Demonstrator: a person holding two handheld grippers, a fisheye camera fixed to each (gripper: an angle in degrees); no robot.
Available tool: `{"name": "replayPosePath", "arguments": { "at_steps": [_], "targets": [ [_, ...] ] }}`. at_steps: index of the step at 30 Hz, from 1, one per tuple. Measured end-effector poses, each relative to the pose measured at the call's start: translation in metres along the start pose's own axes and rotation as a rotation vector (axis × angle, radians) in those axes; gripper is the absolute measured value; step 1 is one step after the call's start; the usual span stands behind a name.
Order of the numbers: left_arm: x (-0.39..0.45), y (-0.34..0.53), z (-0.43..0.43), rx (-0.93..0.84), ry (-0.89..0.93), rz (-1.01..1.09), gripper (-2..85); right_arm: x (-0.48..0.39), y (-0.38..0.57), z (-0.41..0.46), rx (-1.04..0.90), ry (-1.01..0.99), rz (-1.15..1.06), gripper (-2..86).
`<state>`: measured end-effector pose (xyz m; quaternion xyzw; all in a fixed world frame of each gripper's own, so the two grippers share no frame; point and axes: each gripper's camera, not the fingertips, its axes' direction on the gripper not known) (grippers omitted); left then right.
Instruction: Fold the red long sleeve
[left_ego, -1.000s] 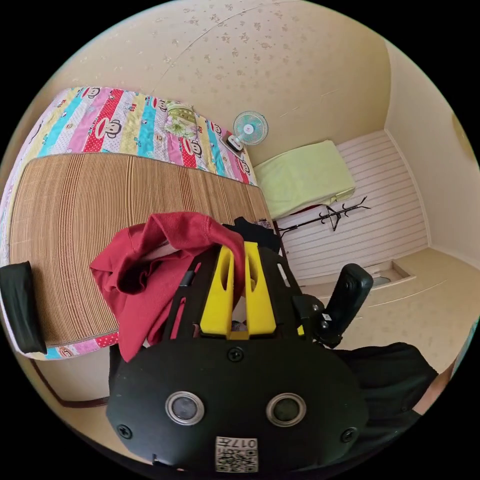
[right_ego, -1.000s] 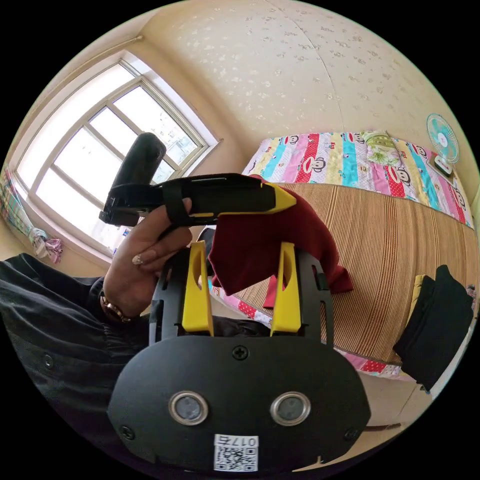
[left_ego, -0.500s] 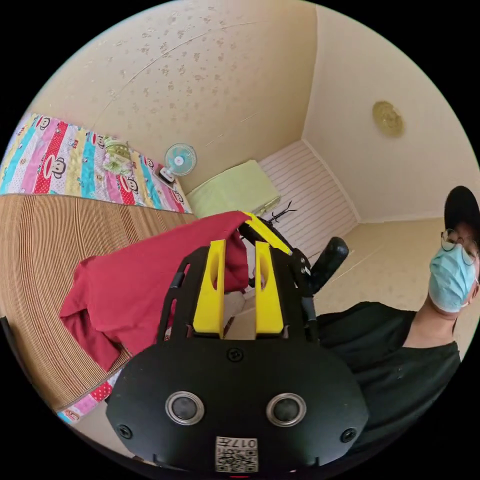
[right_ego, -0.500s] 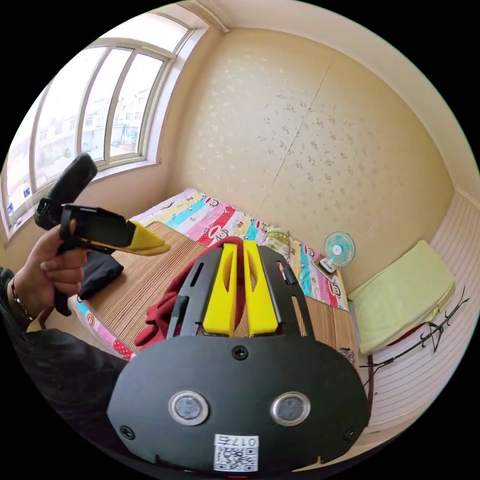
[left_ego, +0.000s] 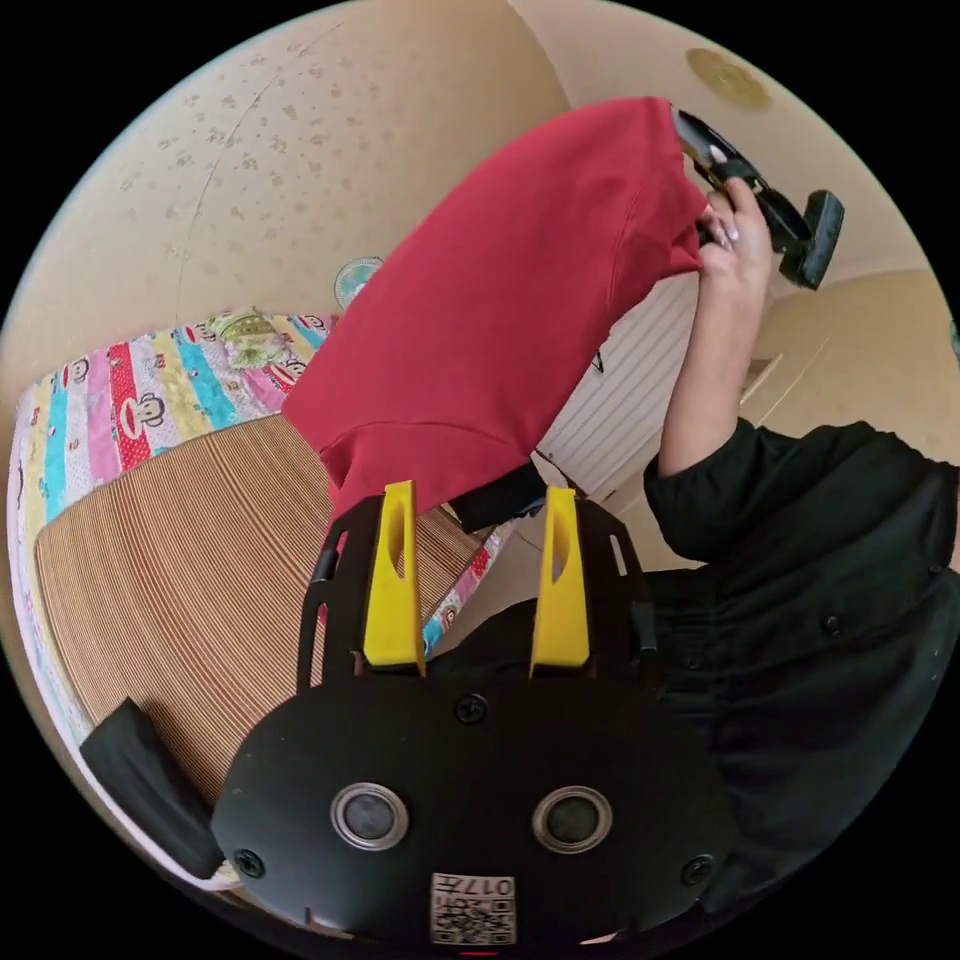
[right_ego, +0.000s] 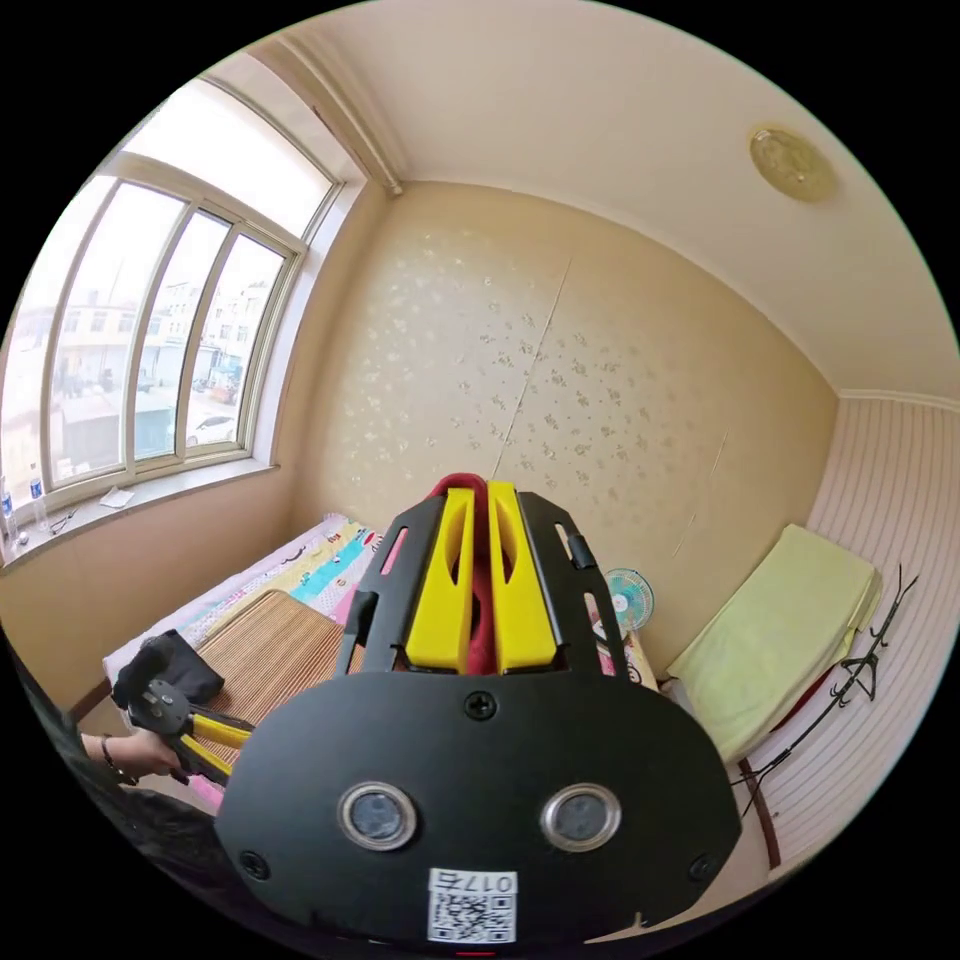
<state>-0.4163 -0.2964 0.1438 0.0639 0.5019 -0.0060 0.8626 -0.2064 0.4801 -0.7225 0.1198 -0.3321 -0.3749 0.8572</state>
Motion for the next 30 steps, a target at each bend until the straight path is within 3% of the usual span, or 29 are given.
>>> {"name": "replayPosePath", "arguments": {
  "at_steps": [5,7,9,11,13,16,18,21,25,28,30],
  "targets": [
    [0.084,-0.048,0.016,-0.011,-0.115,0.229,19.5,0.036,-0.031,0.002,0.003,0.051,0.053,2.1],
    [0.11,-0.055,0.012,0.016,-0.269,0.244,15.6,0.055,-0.037,0.006,-0.003,0.043,0.089,2.1],
    [0.133,-0.06,-0.001,0.077,-0.525,0.183,5.7,0.086,-0.037,0.003,-0.008,0.008,0.103,2.2],
    [0.138,-0.057,-0.032,0.187,-0.618,0.149,2.4,0.118,-0.029,-0.004,-0.009,-0.004,0.099,2.3],
    [0.129,-0.051,-0.082,0.296,-0.598,0.093,1.5,0.161,-0.015,-0.01,-0.031,-0.009,0.127,2.4],
    [0.094,-0.035,-0.189,0.514,-0.402,-0.05,0.2,0.252,0.022,-0.007,-0.11,-0.172,0.246,2.7],
    [0.08,-0.034,-0.259,0.613,-0.313,-0.072,-0.3,0.31,0.057,0.012,-0.23,-0.494,0.236,2.8],
    [0.091,-0.043,-0.317,0.676,-0.372,-0.048,-0.5,0.357,0.114,0.023,-0.283,-0.796,0.275,2.8],
    [0.104,-0.061,-0.361,0.7,-0.414,-0.036,-0.5,0.391,0.161,0.026,-0.253,-0.871,0.369,2.8],
    [0.088,-0.089,-0.391,0.67,-0.443,-0.083,-0.1,0.407,0.17,0.072,-0.369,-0.817,0.355,2.8],
    [0.04,-0.132,-0.393,0.54,-0.544,-0.123,0.6,0.413,0.176,0.155,-0.541,-0.756,0.324,2.7]
  ]
}}
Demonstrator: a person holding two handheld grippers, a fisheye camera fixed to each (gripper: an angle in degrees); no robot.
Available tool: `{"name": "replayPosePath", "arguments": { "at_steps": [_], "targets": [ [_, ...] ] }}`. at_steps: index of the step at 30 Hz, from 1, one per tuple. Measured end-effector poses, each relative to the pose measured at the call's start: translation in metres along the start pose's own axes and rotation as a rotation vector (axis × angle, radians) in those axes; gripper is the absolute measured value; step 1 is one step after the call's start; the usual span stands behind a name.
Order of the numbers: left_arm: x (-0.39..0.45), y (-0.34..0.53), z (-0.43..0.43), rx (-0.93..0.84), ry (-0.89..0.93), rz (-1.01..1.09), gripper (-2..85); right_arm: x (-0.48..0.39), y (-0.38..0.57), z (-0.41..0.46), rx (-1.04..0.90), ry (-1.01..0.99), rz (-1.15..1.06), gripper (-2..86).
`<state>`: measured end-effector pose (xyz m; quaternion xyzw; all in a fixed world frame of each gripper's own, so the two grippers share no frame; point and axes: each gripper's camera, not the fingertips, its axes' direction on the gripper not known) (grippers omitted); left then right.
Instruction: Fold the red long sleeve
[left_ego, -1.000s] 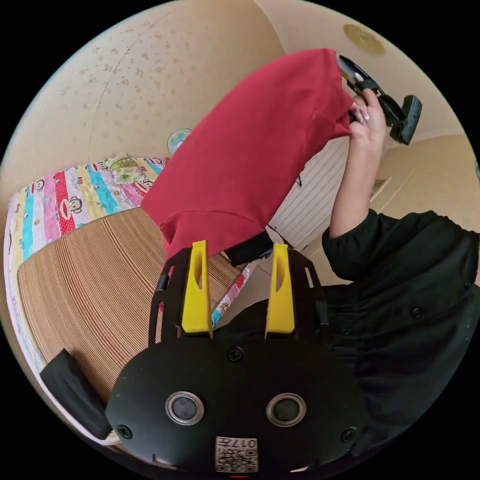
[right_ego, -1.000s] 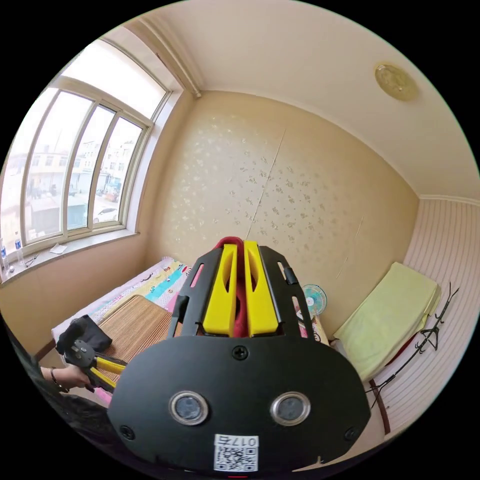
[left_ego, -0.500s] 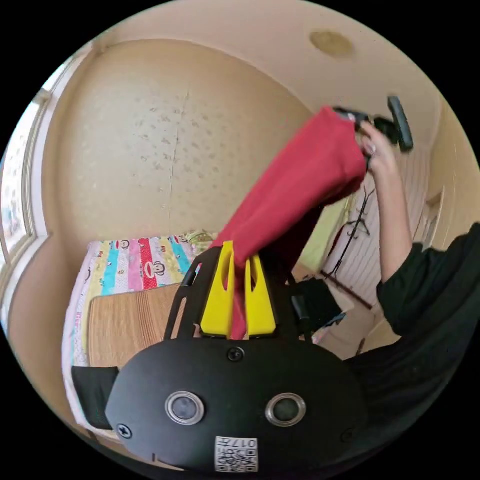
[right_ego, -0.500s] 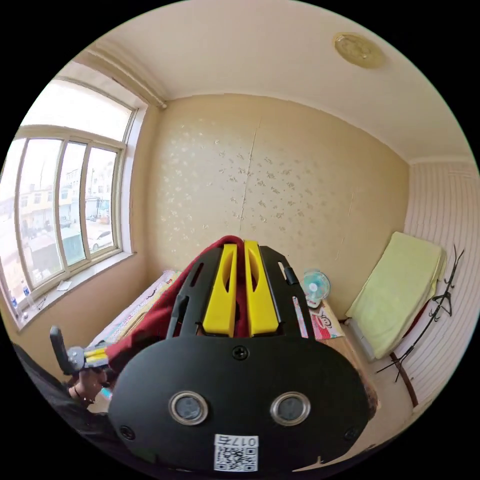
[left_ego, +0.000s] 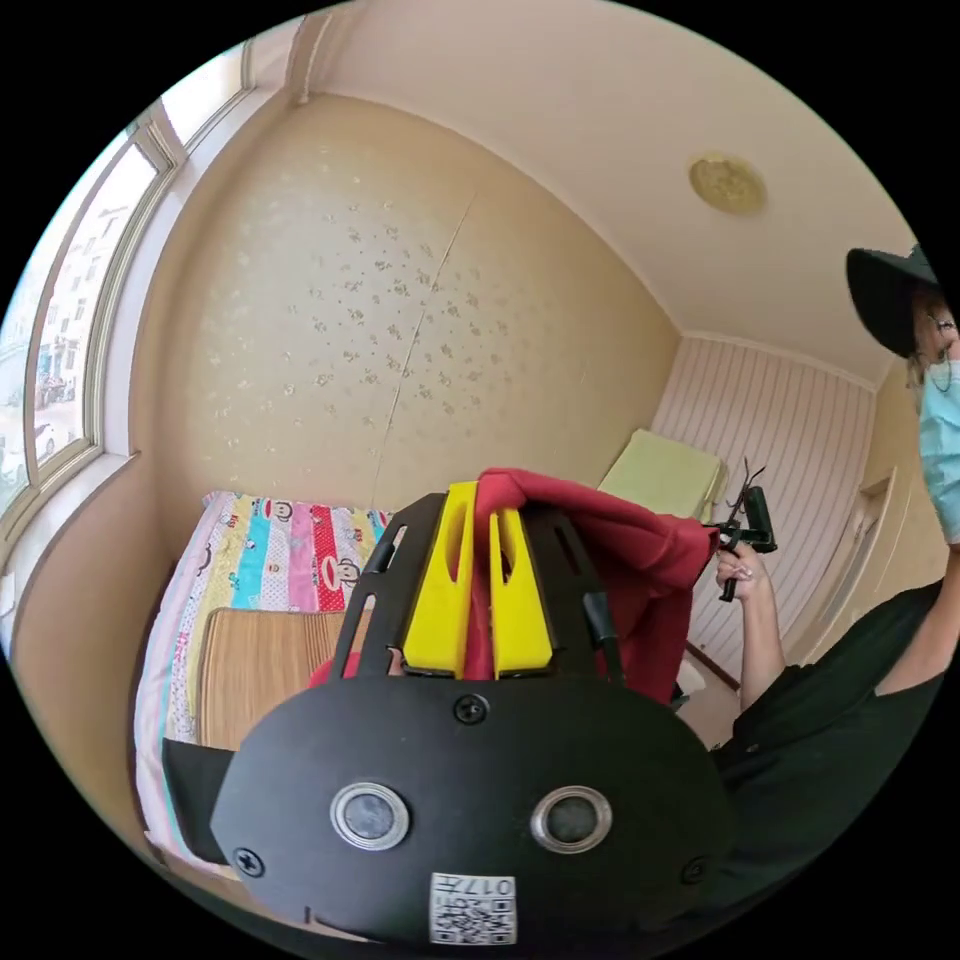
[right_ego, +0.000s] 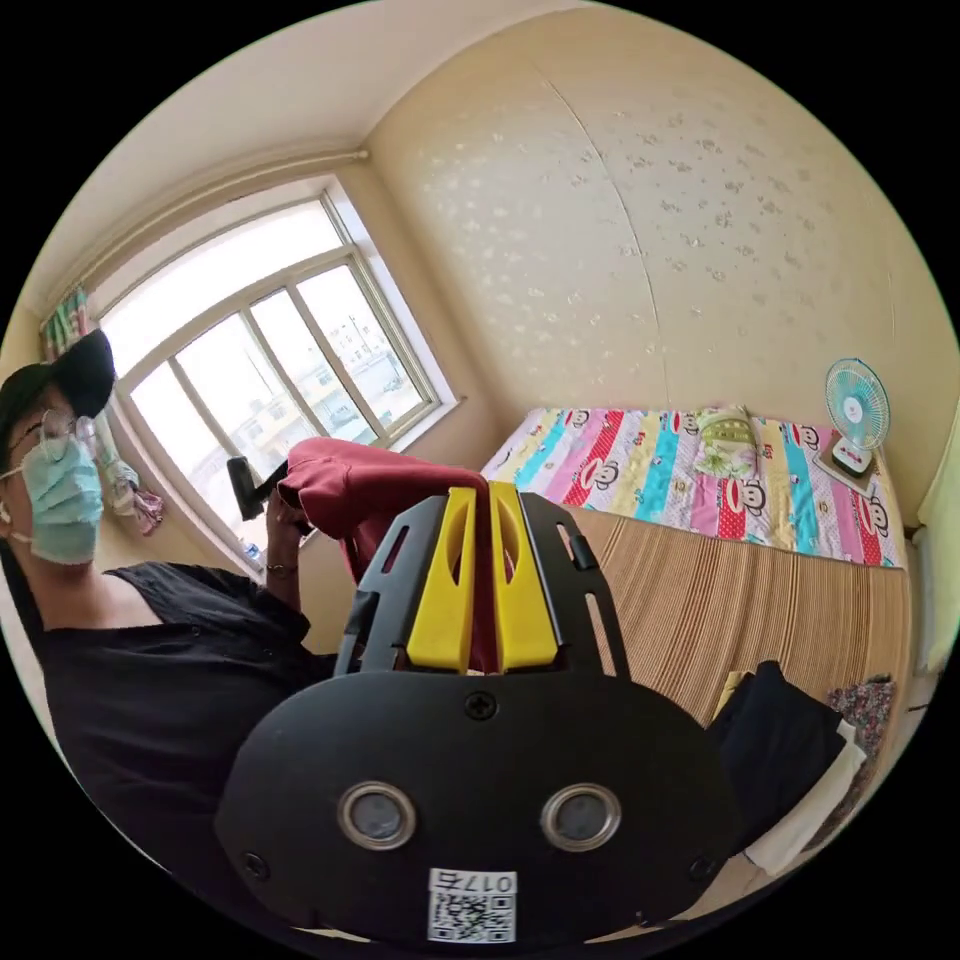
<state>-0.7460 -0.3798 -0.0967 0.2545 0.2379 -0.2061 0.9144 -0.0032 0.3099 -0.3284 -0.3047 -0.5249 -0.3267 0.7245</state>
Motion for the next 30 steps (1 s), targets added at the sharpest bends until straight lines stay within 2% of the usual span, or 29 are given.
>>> {"name": "replayPosePath", "arguments": {
  "at_steps": [1,3,4,6,7,9,11,12,13,15,18,21,23,25,26,28,29,30],
  "targets": [
    [-0.012,-0.009,0.019,-0.048,-0.028,0.007,0.9,0.017,-0.014,0.017,-0.041,0.032,0.016,2.7],
    [-0.084,-0.036,0.12,-0.259,-0.084,-0.006,2.6,0.091,-0.068,0.106,-0.16,0.212,0.019,2.8],
    [-0.108,-0.038,0.149,-0.299,-0.089,-0.024,4.1,0.108,-0.076,0.129,-0.163,0.26,0.015,2.9],
    [-0.218,-0.026,0.243,-0.49,-0.201,-0.218,7.6,0.153,-0.076,0.212,-0.19,0.38,-0.039,2.8],
    [-0.242,-0.018,0.254,-0.532,-0.248,-0.286,7.8,0.159,-0.071,0.231,-0.235,0.376,-0.053,2.8],
    [-0.314,0.031,0.254,-0.548,-0.309,-0.523,6.6,0.177,-0.031,0.288,-0.356,0.336,-0.023,3.1],
    [-0.342,0.079,0.246,-0.568,-0.227,-0.602,7.1,0.188,0.02,0.325,-0.429,0.292,0.001,3.7],
    [-0.353,0.116,0.245,-0.642,-0.216,-0.623,7.9,0.198,0.061,0.352,-0.526,0.249,0.01,4.0],
    [-0.357,0.135,0.244,-0.694,-0.231,-0.624,8.6,0.204,0.081,0.365,-0.582,0.231,0.015,4.1],
    [-0.366,0.213,0.243,-0.915,-0.344,-0.6,10.9,0.226,0.161,0.409,-0.798,0.208,0.046,4.8],
    [-0.381,0.287,0.246,-1.116,-0.317,-0.599,12.3,0.25,0.228,0.434,-0.936,0.217,0.072,6.0],
    [-0.394,0.33,0.255,-1.25,-0.266,-0.6,12.3,0.277,0.263,0.439,-0.986,0.257,0.12,6.5],
    [-0.403,0.342,0.258,-1.309,-0.301,-0.562,11.1,0.294,0.276,0.44,-0.999,0.255,0.159,6.6],
    [-0.411,0.328,0.251,-1.288,-0.311,-0.497,10.1,0.312,0.289,0.44,-1.017,0.271,0.202,6.7],
    [-0.42,0.319,0.248,-1.312,-0.301,-0.477,7.5,0.323,0.292,0.432,-0.988,0.3,0.229,6.7],
    [-0.439,0.297,0.242,-1.354,-0.134,-0.427,5.2,0.338,0.293,0.42,-0.975,0.316,0.286,6.6],
    [-0.462,0.273,0.224,-1.27,0.078,-0.485,4.7,0.347,0.293,0.41,-0.969,0.326,0.331,6.3],
    [-0.494,0.242,0.192,-1.101,0.286,-0.562,4.6,0.353,0.291,0.4,-0.969,0.329,0.353,5.7]
  ]
}}
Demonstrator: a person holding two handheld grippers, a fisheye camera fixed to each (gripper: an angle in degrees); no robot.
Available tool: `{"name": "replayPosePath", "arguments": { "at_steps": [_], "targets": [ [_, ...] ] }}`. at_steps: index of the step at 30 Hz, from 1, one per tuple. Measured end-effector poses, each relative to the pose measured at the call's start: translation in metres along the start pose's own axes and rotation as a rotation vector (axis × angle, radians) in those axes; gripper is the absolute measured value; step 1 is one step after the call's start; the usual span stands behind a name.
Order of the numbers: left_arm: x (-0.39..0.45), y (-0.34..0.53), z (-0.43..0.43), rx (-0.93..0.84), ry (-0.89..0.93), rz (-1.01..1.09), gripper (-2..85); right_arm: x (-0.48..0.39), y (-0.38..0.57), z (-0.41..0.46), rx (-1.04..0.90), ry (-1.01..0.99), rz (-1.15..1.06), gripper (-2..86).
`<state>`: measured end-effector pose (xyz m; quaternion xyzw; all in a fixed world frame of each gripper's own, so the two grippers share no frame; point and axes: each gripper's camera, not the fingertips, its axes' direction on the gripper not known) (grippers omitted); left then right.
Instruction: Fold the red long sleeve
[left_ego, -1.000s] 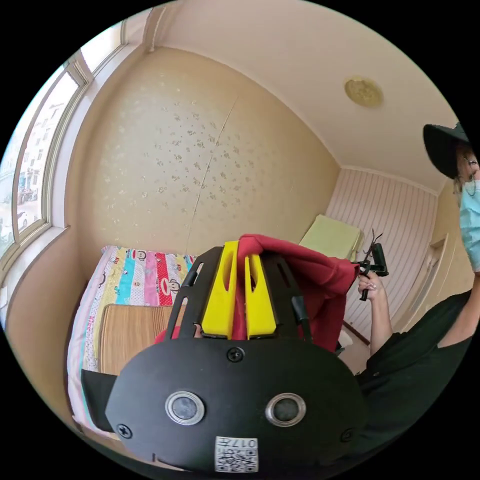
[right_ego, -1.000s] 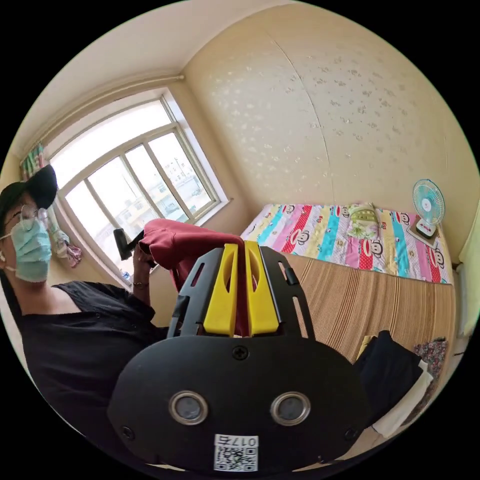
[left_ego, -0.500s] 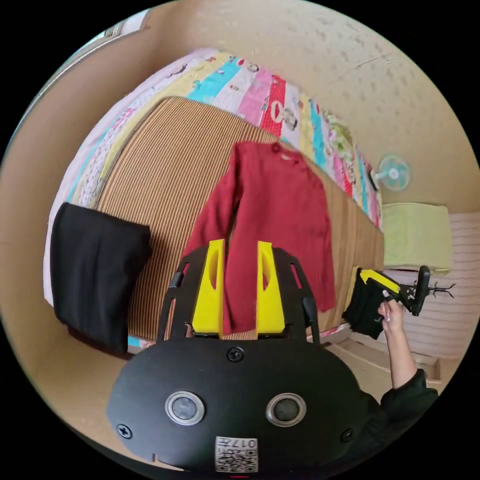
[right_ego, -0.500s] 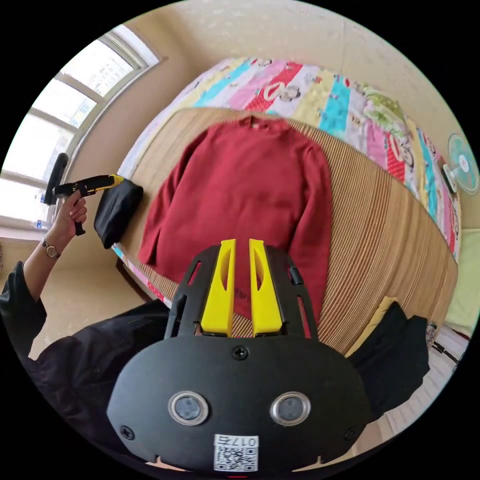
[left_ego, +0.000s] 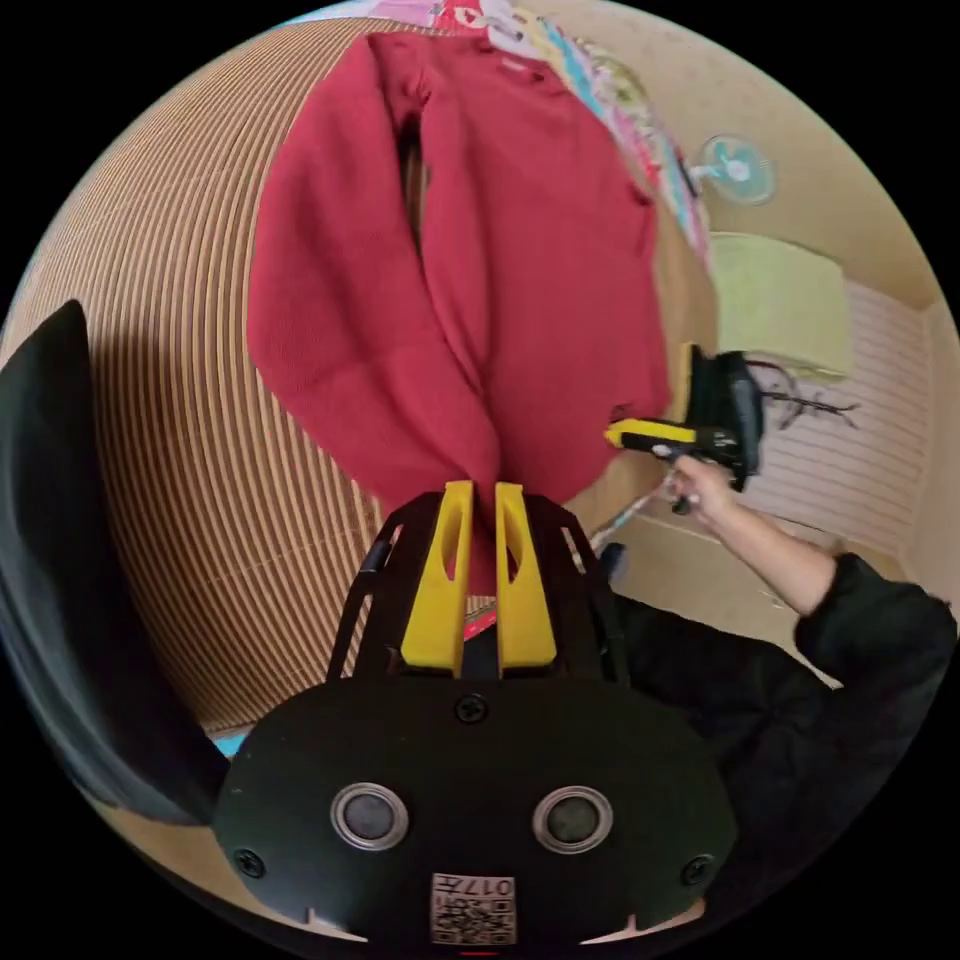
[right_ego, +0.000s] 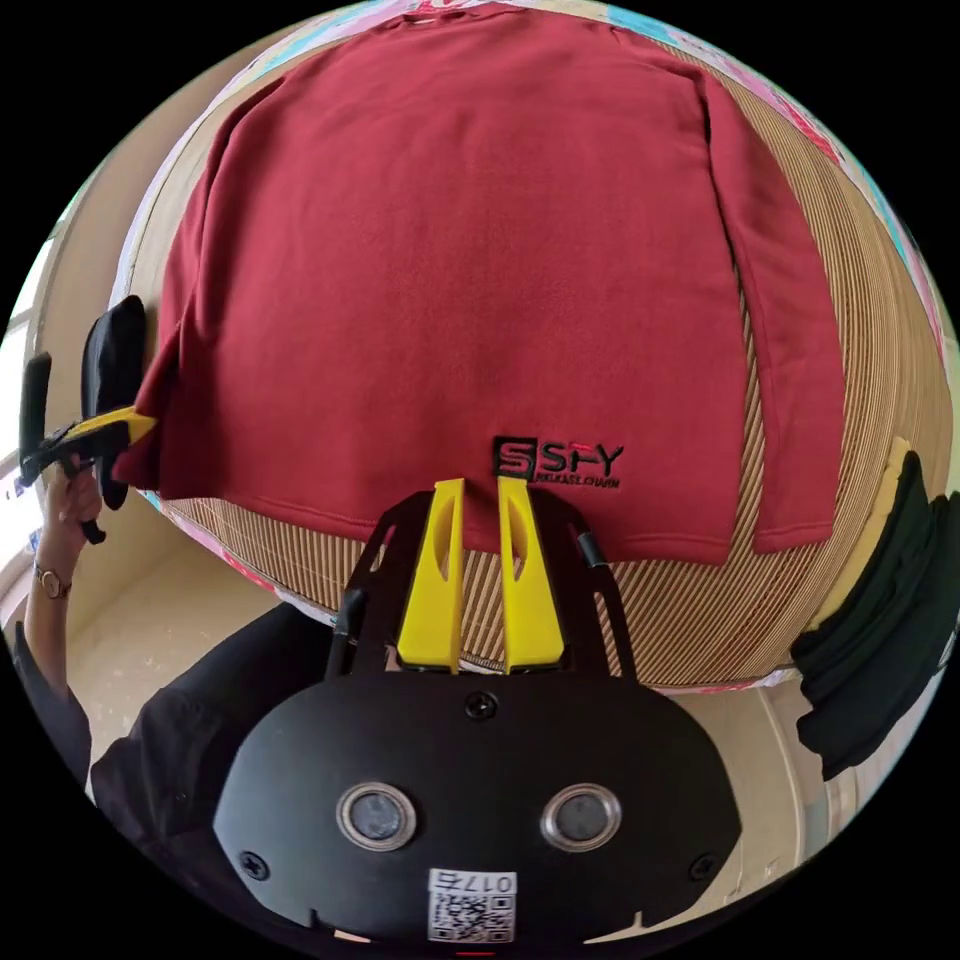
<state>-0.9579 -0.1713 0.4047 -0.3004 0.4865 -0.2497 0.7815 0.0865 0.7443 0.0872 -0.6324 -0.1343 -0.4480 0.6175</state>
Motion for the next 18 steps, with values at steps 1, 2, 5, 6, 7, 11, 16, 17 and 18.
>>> {"name": "replayPosePath", "arguments": {
  "at_steps": [1,2,5,6,7,11,16,17,18],
  "targets": [
    [-0.01,0.007,-0.029,0.063,0.086,0.007,4.7,0.005,0.003,-0.003,-0.001,0.003,0.005,5.2],
    [-0.035,0.027,-0.089,0.193,0.195,-0.04,4.9,0.014,0.009,-0.007,-0.009,0.02,0.013,4.1],
    [-0.095,0.116,-0.225,0.573,0.157,-0.275,5.0,0.047,0.029,-0.013,-0.023,-0.007,0.085,1.9],
    [-0.108,0.16,-0.265,0.707,0.068,-0.395,4.6,0.065,0.04,-0.019,-0.009,-0.058,0.135,1.7],
    [-0.111,0.182,-0.281,0.768,0.03,-0.449,4.3,0.075,0.045,-0.023,-0.002,-0.079,0.163,1.6],
    [-0.09,0.259,-0.325,0.907,-0.226,-0.672,8.4,0.135,0.069,-0.06,0.093,-0.086,0.255,2.2],
    [-0.027,0.151,-0.256,0.572,-0.228,-0.379,8.3,0.197,0.043,-0.096,0.151,0.028,0.192,2.2],
    [-0.008,0.112,-0.224,0.467,-0.213,-0.295,7.8,0.208,0.032,-0.1,0.151,0.081,0.153,2.2],
    [0.011,0.076,-0.19,0.381,-0.201,-0.221,7.3,0.216,0.024,-0.103,0.156,0.136,0.102,2.2]
  ]
}}
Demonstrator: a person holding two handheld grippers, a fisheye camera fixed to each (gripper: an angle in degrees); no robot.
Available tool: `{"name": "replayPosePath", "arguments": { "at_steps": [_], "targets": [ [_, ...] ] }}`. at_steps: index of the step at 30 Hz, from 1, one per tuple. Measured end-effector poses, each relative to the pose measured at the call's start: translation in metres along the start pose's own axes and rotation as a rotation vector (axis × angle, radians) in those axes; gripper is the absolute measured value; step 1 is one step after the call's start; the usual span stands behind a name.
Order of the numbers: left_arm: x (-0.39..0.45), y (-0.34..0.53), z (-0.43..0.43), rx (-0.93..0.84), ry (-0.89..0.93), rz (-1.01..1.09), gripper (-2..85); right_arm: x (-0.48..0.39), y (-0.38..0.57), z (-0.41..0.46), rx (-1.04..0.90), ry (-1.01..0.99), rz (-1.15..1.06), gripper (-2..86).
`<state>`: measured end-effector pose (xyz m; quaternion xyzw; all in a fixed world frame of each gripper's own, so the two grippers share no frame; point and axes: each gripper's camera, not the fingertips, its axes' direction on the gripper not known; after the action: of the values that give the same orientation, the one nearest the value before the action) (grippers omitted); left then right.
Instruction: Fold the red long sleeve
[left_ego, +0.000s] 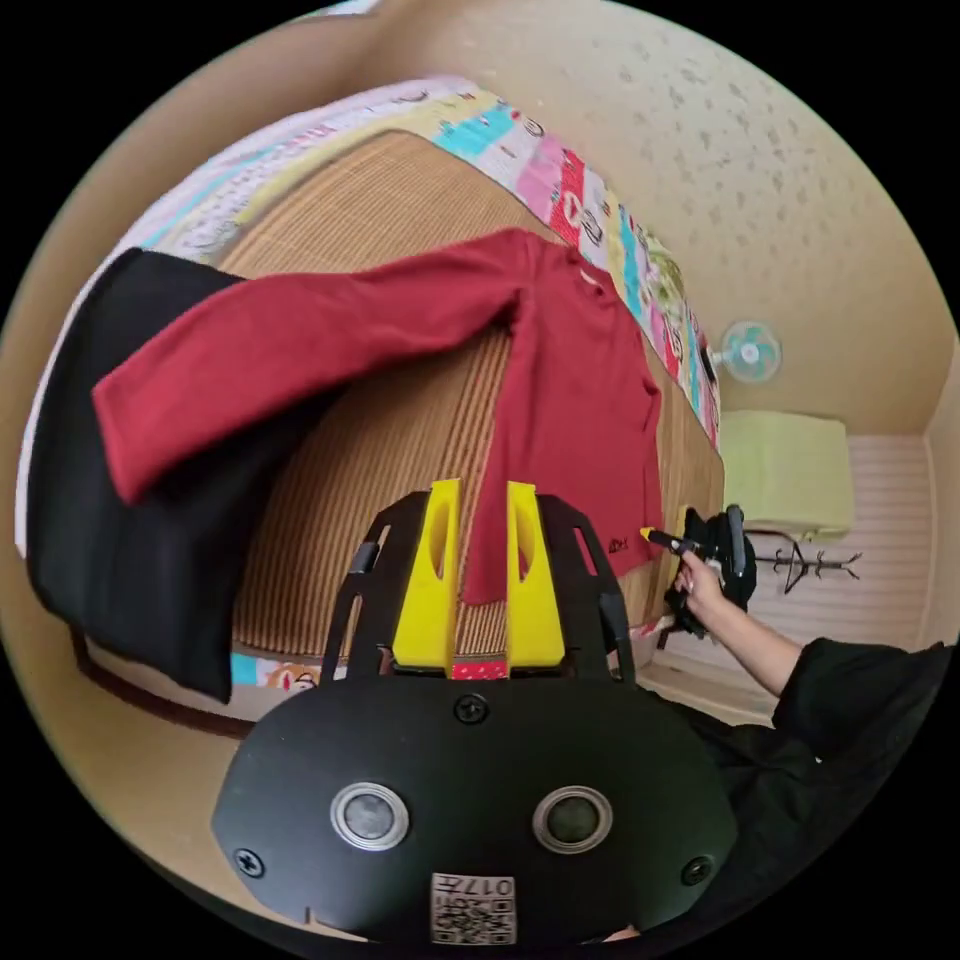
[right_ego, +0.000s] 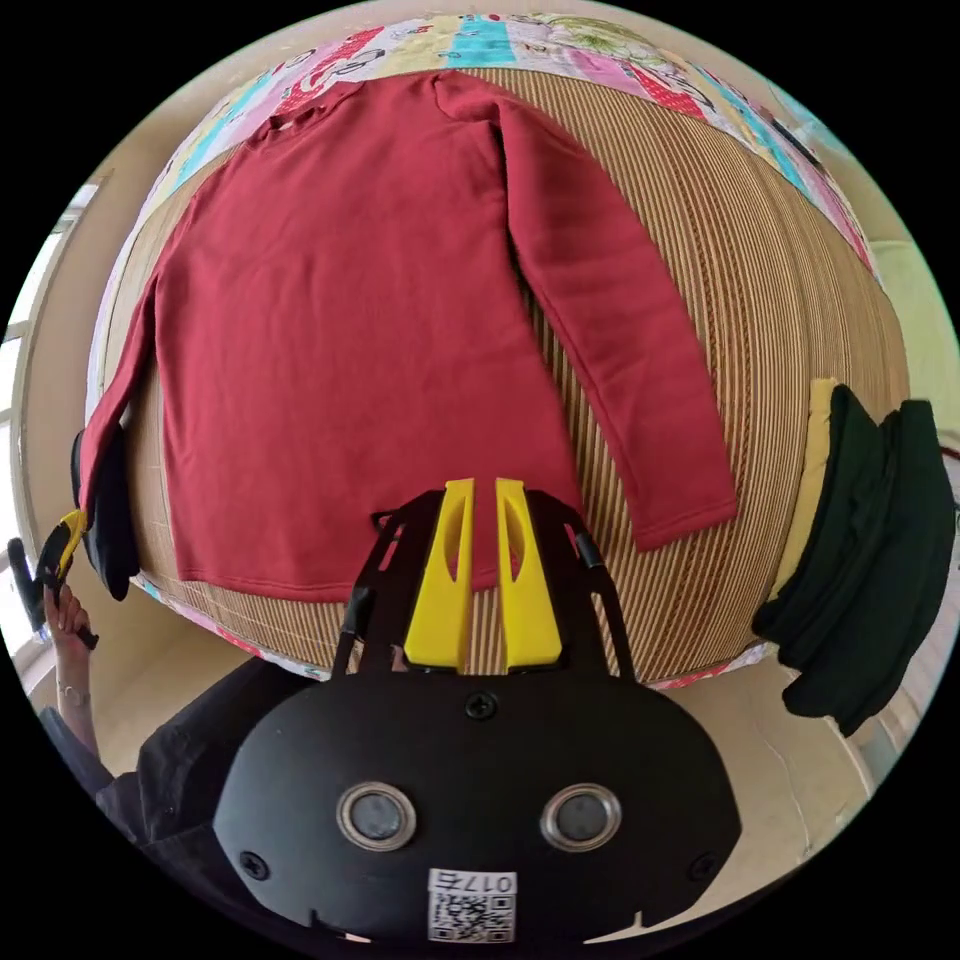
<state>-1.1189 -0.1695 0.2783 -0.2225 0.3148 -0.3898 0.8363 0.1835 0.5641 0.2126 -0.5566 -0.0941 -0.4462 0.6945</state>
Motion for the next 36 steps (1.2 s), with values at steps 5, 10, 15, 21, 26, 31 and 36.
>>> {"name": "replayPosePath", "arguments": {
  "at_steps": [5,10,15,21,26,31,36],
  "targets": [
    [0.085,-0.028,0.133,-0.292,-0.176,0.24,2.1,0.015,0.006,0.019,-0.067,0.078,-0.231,1.9],
    [0.117,0.04,0.153,-0.332,-0.443,0.403,-0.7,0.031,0.082,0.024,-0.052,0.197,-0.303,1.2],
    [0.097,0.111,0.13,-0.495,-0.395,0.178,-0.8,0.129,0.135,0.01,-0.209,-0.236,0.091,2.2],
    [0.048,0.133,0.078,-0.401,-0.173,-0.286,-0.5,0.308,0.196,0.04,0.098,-1.159,1.172,12.5],
    [0.026,0.145,0.06,-0.353,-0.123,-0.442,-0.5,0.344,0.215,0.074,0.219,-1.342,1.495,11.1],
    [0.04,0.137,0.032,-0.34,-0.179,-0.383,-0.2,0.378,0.209,0.009,0.489,-1.171,1.525,4.1],
    [0.029,0.118,-0.04,-0.192,-0.271,-0.43,2.0,0.355,0.118,-0.196,0.913,-0.951,0.906,3.2]
  ]
}}
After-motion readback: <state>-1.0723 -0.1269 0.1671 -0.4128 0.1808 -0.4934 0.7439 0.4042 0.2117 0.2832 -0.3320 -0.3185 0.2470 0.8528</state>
